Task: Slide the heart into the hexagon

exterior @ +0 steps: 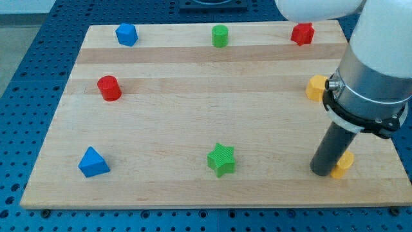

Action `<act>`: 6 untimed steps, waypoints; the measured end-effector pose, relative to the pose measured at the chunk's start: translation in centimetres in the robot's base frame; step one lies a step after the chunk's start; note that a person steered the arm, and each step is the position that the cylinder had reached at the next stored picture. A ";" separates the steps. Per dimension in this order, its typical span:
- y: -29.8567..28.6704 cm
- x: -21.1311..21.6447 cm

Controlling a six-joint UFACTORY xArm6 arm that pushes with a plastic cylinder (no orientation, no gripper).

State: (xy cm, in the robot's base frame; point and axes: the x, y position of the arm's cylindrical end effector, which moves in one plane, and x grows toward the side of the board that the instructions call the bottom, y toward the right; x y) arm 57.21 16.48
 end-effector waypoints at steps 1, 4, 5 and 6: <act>0.0 0.0; 2.5 3.3; 2.9 1.0; 2.4 -2.8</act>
